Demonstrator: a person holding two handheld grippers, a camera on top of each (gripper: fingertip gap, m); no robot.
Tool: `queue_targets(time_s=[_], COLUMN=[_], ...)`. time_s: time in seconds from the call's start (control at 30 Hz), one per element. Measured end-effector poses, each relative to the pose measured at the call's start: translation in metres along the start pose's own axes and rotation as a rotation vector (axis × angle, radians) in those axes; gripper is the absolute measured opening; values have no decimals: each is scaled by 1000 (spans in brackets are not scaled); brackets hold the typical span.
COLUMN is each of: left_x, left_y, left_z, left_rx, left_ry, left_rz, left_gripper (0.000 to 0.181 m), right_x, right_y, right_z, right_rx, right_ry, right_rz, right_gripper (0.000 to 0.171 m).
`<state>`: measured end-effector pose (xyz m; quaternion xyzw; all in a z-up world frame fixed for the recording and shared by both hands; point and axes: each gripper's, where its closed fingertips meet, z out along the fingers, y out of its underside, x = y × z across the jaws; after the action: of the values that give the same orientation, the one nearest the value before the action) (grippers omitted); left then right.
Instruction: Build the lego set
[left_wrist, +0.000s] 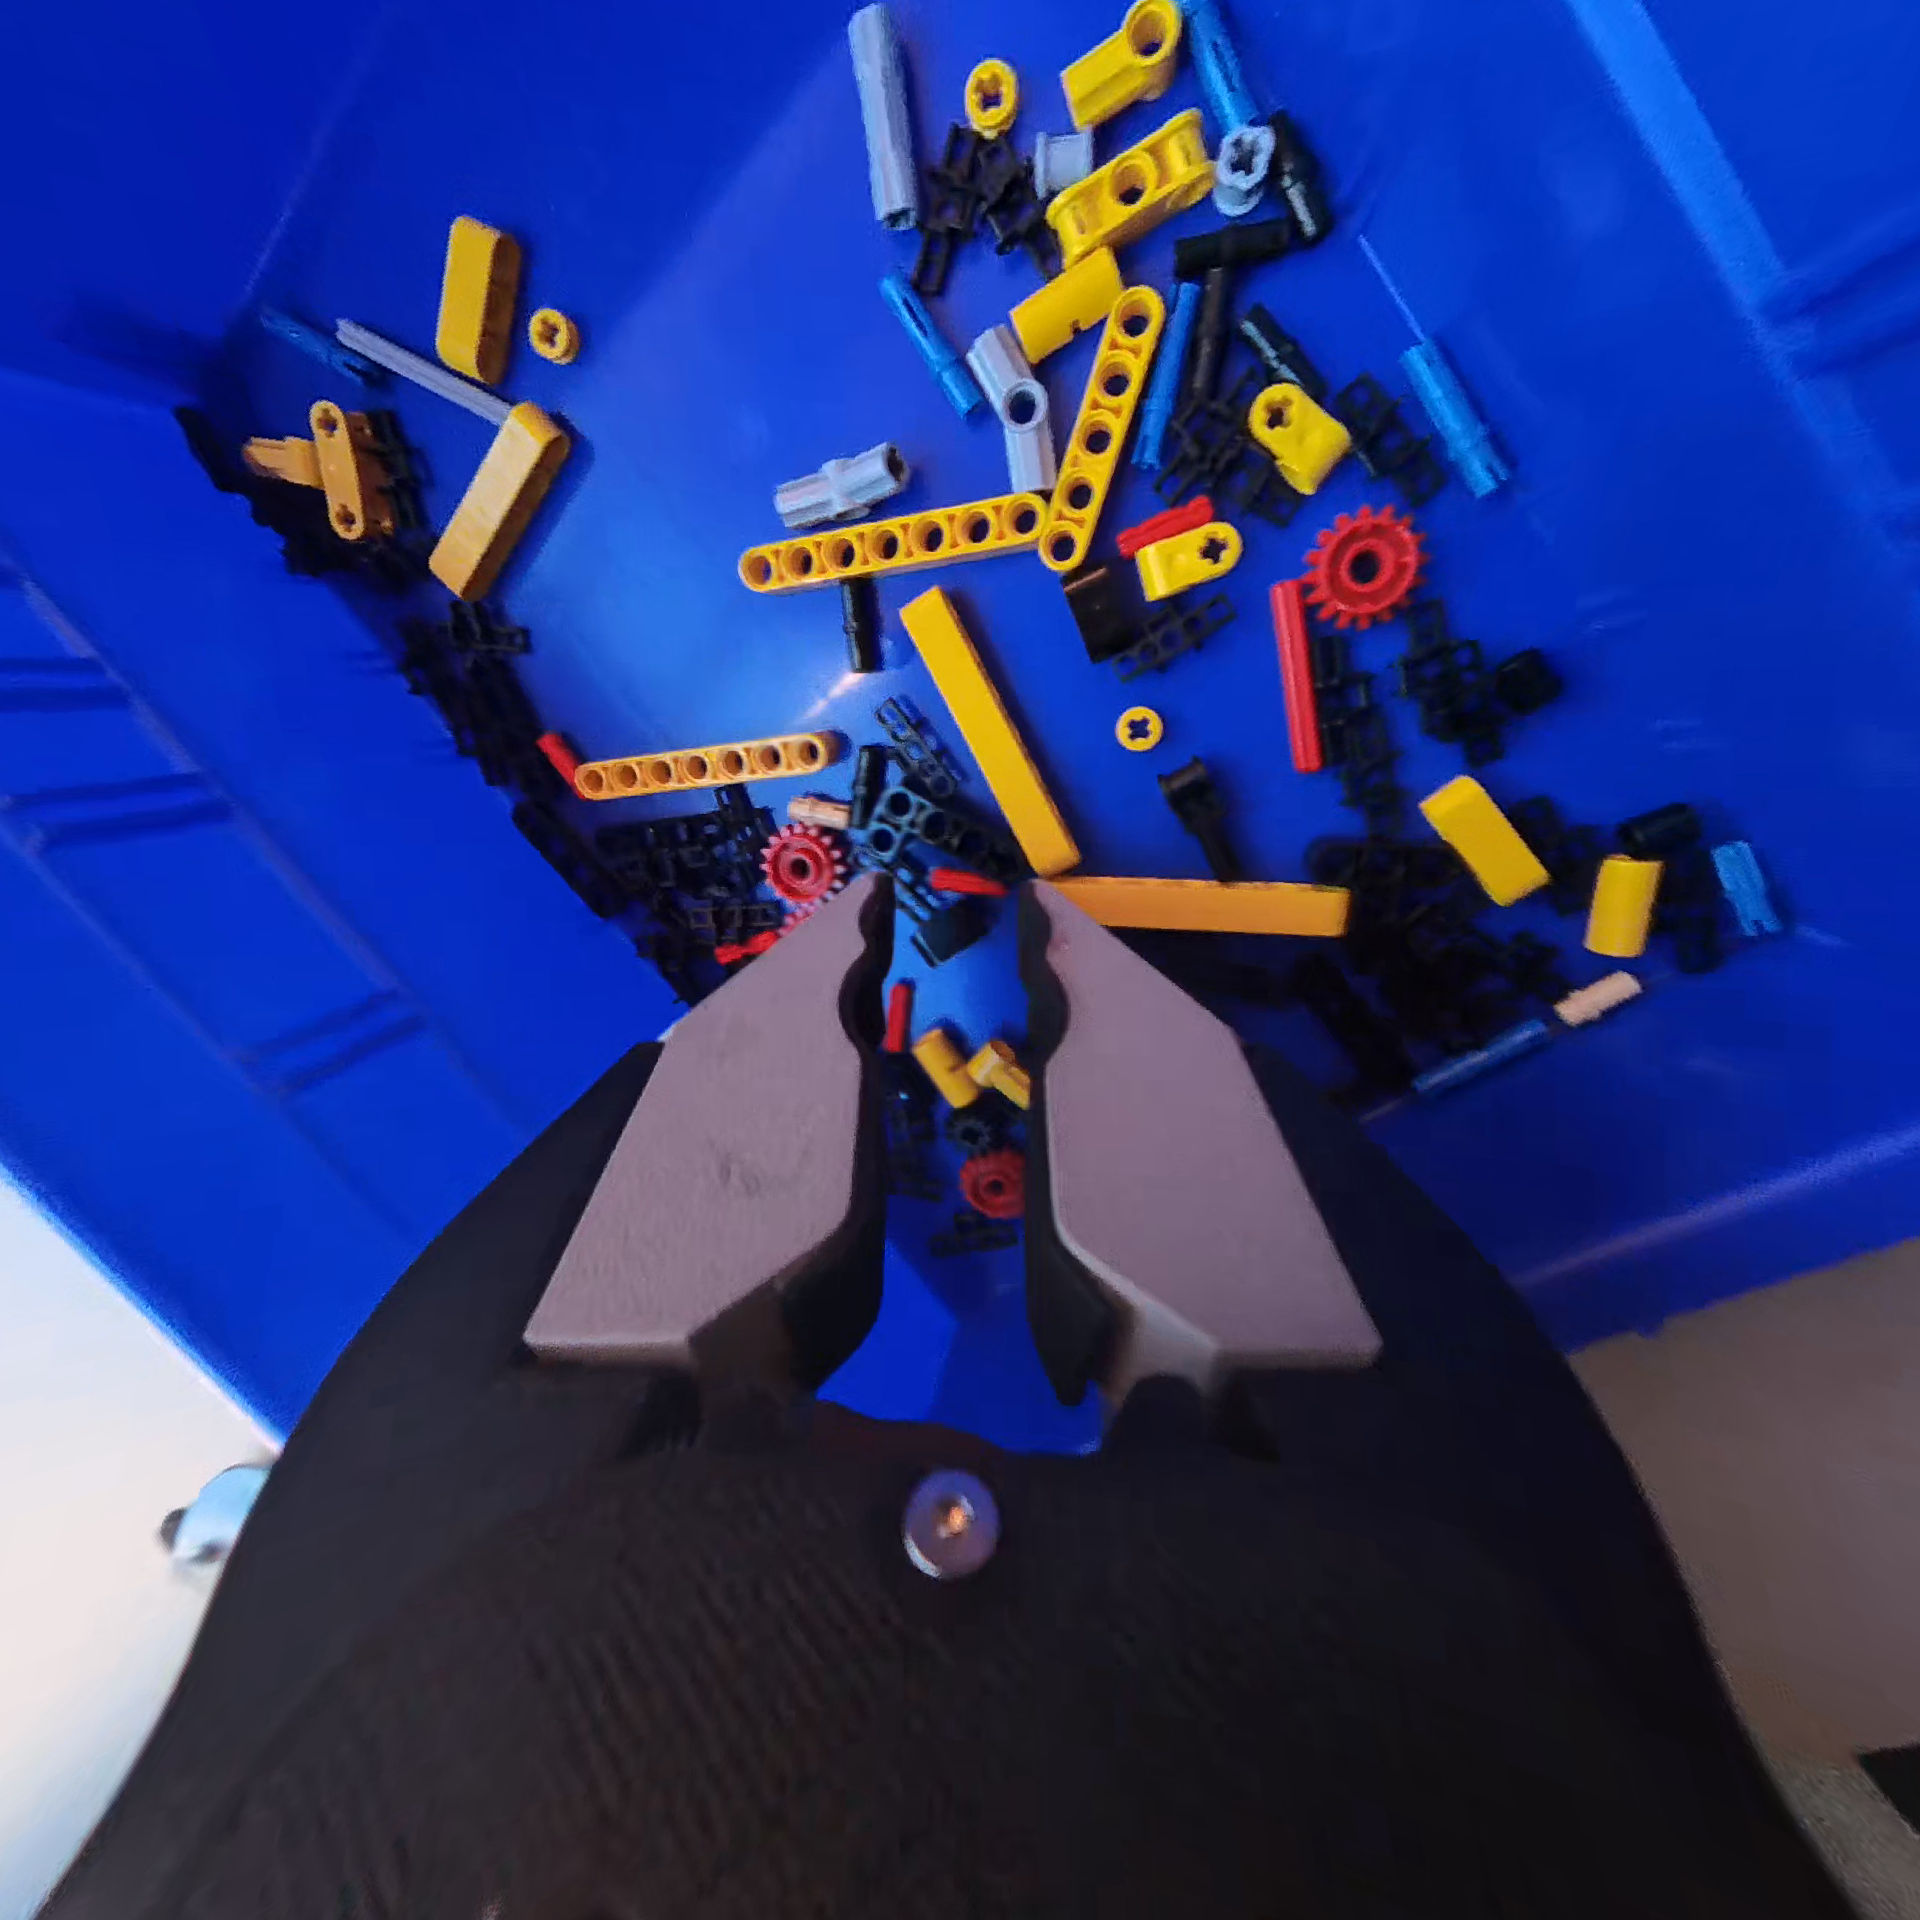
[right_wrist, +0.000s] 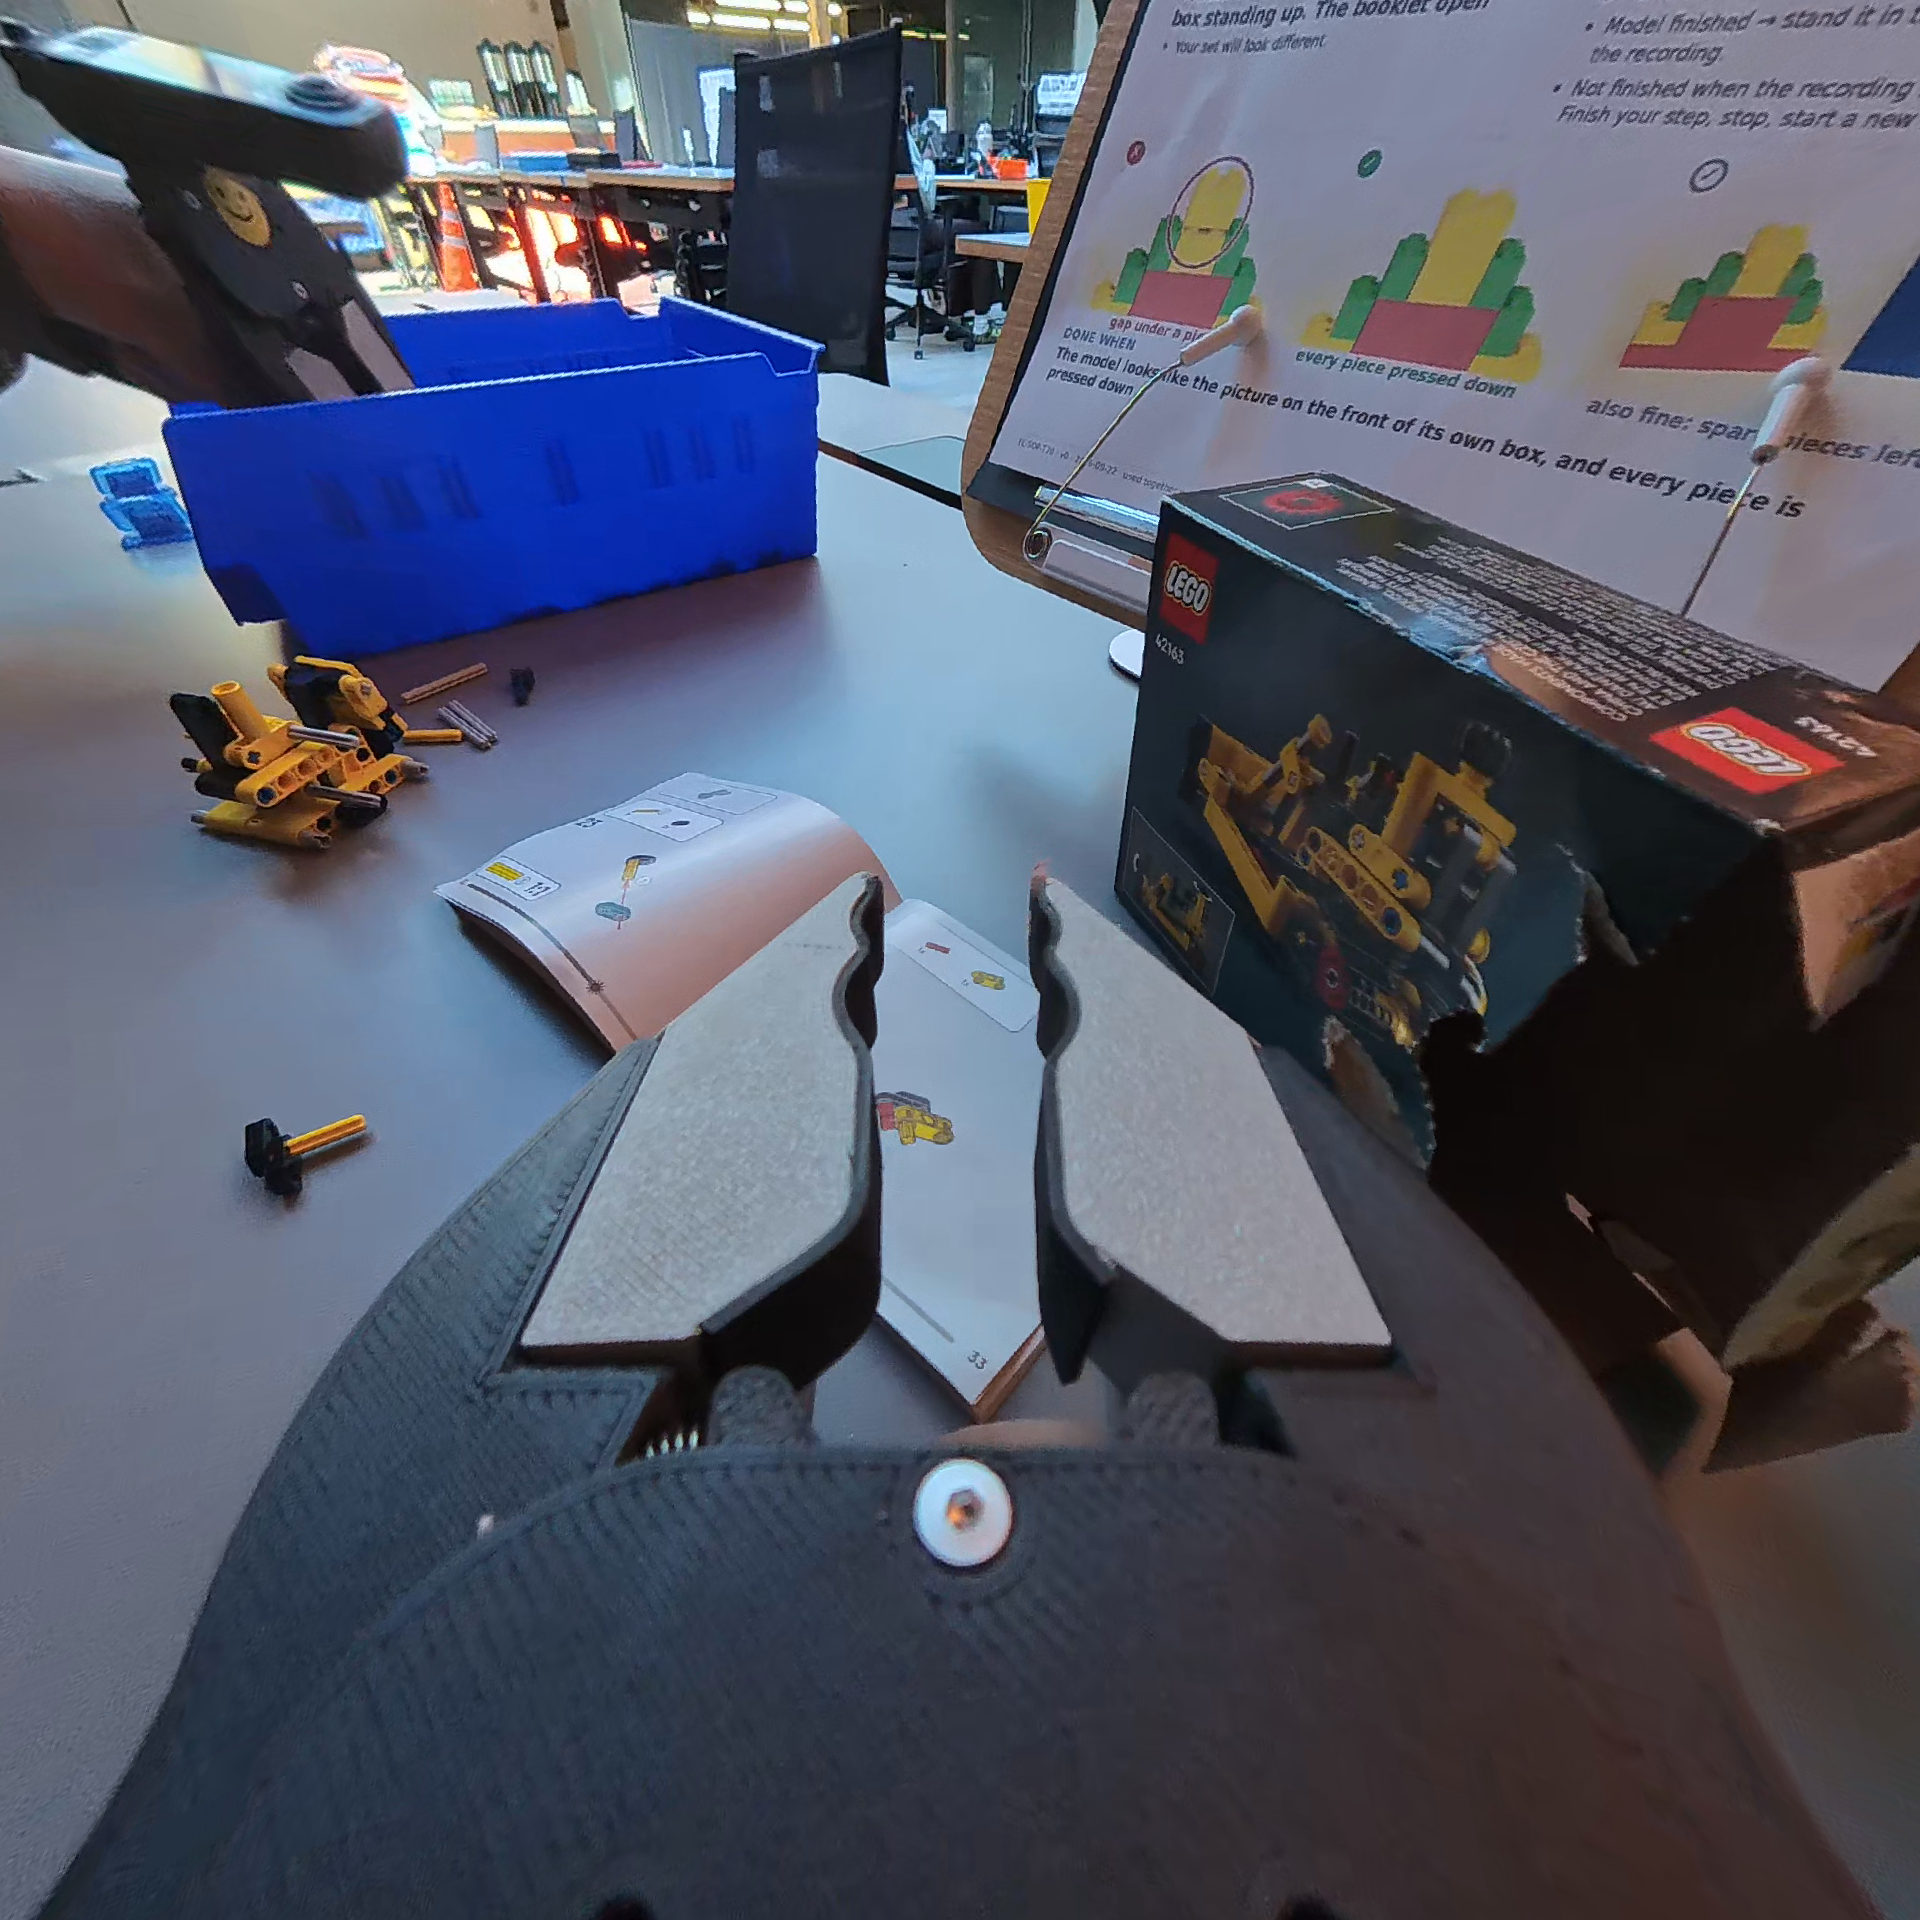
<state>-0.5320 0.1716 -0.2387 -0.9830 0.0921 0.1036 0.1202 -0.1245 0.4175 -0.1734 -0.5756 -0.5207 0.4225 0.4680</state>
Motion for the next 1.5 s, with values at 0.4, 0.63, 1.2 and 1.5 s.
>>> queue_targets(time_s=[0.4,0.63,1.2,1.5], left_x=[-5,-5,3,-1], left_y=[3,2,-5,-5], left_z=[11,10,4,12], left_rx=[-64,-76,-37,-50], left_ry=[81,69,92,102], left_rz=[-51,-34,17,16], left_gripper=[9,3,5,2], right_x=[-4,-5,-6,-6], right_y=[0,0,1,1], right_z=[-1,-1,-2,-2], right_rx=[0,0,-5,-8], right_ry=[-23,-25,-29,-29], right_rz=[-10,-10,-12,-8], right_gripper=[21,20,19,18])
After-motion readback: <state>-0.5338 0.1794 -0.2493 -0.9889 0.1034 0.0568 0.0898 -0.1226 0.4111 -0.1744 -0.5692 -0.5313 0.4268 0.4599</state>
